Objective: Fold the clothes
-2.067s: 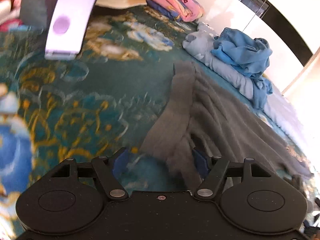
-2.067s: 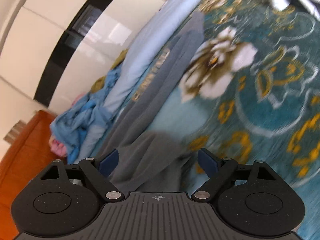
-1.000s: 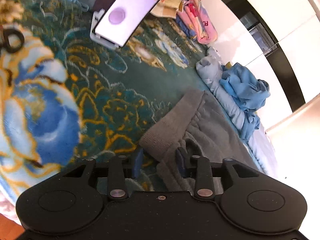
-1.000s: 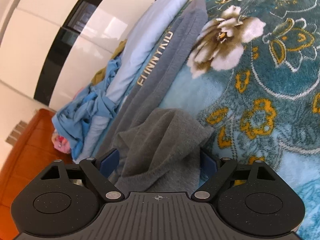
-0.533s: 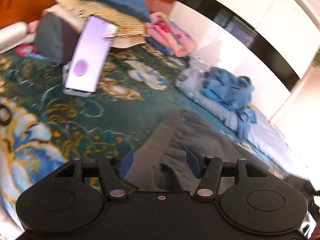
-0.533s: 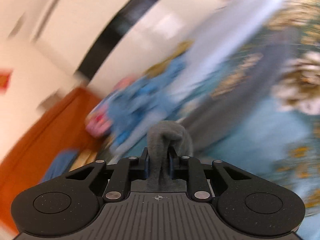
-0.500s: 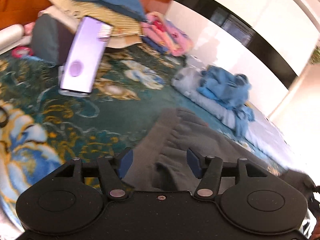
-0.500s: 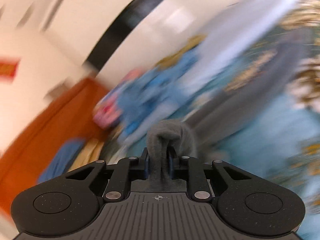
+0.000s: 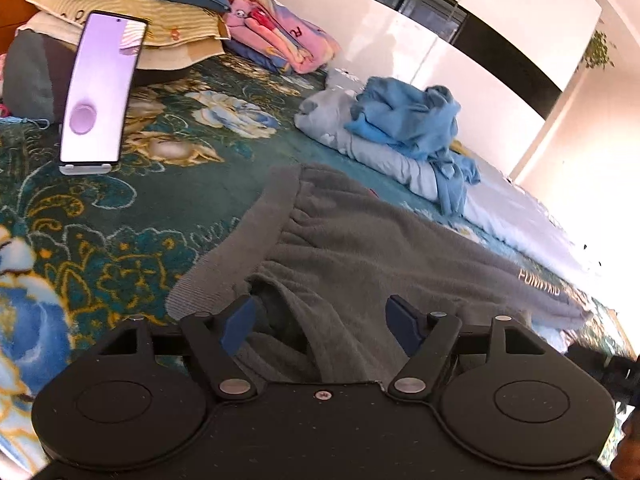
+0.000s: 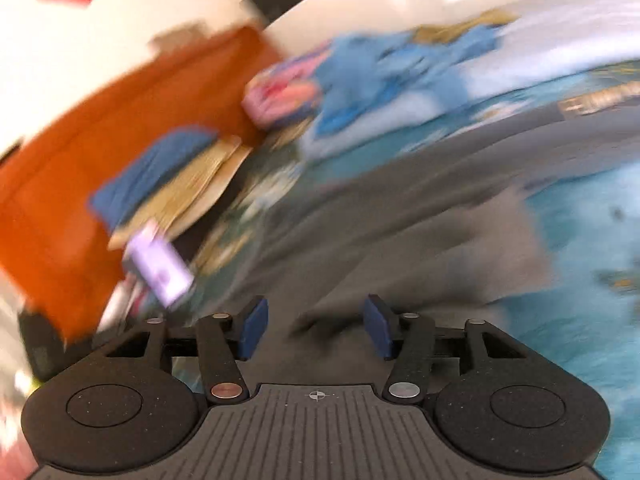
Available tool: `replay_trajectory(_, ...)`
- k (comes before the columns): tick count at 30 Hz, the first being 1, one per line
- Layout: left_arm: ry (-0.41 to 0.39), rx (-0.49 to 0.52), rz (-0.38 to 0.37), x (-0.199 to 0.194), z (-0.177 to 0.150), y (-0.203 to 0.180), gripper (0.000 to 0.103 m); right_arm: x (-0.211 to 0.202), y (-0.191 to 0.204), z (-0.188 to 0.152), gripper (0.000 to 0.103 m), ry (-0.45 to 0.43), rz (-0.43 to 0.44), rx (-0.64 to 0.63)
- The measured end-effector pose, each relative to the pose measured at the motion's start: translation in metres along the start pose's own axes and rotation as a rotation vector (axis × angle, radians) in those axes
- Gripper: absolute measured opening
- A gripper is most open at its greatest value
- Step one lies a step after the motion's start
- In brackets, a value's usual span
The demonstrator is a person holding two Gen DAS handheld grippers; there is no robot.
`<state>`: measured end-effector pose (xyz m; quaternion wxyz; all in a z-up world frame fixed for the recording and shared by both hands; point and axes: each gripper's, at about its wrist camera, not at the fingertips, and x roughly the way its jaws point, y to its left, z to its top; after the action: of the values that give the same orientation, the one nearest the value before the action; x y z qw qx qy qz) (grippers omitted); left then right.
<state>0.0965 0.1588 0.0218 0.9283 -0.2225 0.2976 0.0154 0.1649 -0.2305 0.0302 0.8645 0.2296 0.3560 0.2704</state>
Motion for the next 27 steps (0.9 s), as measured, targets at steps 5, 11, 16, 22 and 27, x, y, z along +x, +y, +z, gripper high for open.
replay_trajectory(5,0.036,0.035,-0.036,0.009,-0.006,-0.012,0.077,-0.004,-0.063,0.004,0.059,-0.045,-0.112,0.315)
replay_trajectory(11,0.053,0.069,-0.038,0.009,-0.01,-0.02,0.079,0.019,-0.101,-0.002,0.068,-0.063,-0.123,0.511)
replay_trajectory(16,0.056,0.065,-0.024,0.006,-0.01,-0.02,0.082,0.045,-0.111,-0.005,0.068,-0.083,-0.052,0.613)
replay_trajectory(22,0.061,0.062,-0.004,0.005,-0.007,-0.02,0.083,0.043,-0.108,0.006,0.026,-0.142,0.021,0.624)
replay_trajectory(27,0.074,0.051,-0.007,0.008,-0.007,-0.024,0.083,0.024,-0.104,0.015,0.008,-0.182,0.042,0.546)
